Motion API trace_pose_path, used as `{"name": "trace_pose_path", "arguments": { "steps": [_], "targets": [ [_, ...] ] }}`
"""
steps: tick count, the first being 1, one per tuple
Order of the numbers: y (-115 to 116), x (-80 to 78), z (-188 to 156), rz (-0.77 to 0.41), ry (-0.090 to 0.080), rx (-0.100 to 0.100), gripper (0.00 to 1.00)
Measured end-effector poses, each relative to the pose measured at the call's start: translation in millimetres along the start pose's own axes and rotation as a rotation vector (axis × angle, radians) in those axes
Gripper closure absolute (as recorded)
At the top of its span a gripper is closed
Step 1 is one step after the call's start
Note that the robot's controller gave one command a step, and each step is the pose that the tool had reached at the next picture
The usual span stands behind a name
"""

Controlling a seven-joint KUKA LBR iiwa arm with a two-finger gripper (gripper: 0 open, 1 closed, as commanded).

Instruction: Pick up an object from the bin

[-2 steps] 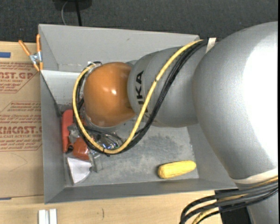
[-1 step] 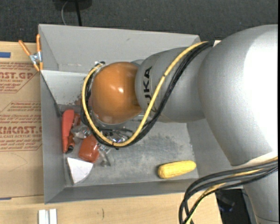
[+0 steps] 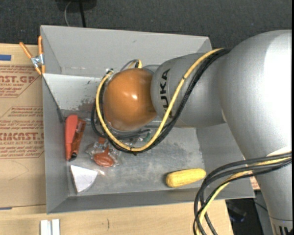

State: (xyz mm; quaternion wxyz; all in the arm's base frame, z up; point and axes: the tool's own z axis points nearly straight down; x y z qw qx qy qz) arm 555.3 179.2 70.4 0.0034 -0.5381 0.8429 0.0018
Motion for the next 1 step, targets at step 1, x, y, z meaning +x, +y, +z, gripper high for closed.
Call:
{"name": "trace_pose_path", "arguments": {
  "steps": [1],
  "targets": [
    [0.0, 0.0, 0.0, 0.0, 0.0, 0.0, 1.0]
  ]
}}
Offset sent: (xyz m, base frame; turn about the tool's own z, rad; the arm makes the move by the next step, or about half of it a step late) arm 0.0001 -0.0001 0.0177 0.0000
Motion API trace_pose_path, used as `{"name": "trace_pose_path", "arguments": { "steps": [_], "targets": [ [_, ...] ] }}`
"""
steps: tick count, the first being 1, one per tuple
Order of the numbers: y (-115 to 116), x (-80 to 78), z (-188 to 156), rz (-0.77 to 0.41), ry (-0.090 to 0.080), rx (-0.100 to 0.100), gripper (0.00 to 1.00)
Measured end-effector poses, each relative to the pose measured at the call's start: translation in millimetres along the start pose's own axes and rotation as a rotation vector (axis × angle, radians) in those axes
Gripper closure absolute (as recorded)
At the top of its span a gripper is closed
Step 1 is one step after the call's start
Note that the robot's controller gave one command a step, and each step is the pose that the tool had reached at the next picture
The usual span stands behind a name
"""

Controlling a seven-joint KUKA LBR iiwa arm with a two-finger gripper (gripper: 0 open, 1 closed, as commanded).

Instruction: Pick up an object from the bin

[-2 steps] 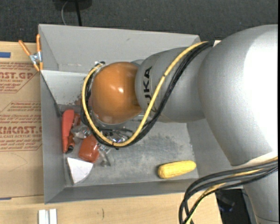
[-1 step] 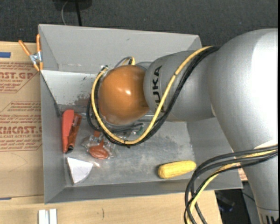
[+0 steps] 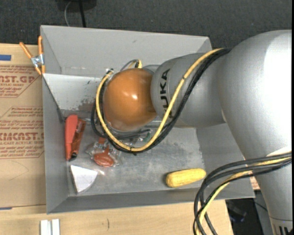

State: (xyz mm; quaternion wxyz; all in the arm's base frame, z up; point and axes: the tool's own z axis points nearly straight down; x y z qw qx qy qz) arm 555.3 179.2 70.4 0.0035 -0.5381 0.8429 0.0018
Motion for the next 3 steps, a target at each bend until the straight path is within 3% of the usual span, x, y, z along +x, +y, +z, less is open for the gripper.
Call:
{"name": "trace_pose_path", "arguments": {
  "steps": [3],
  "targets": [
    [1.8, 0.3, -13.5, 0.001, 0.002, -0.005, 1.0]
  ]
}}
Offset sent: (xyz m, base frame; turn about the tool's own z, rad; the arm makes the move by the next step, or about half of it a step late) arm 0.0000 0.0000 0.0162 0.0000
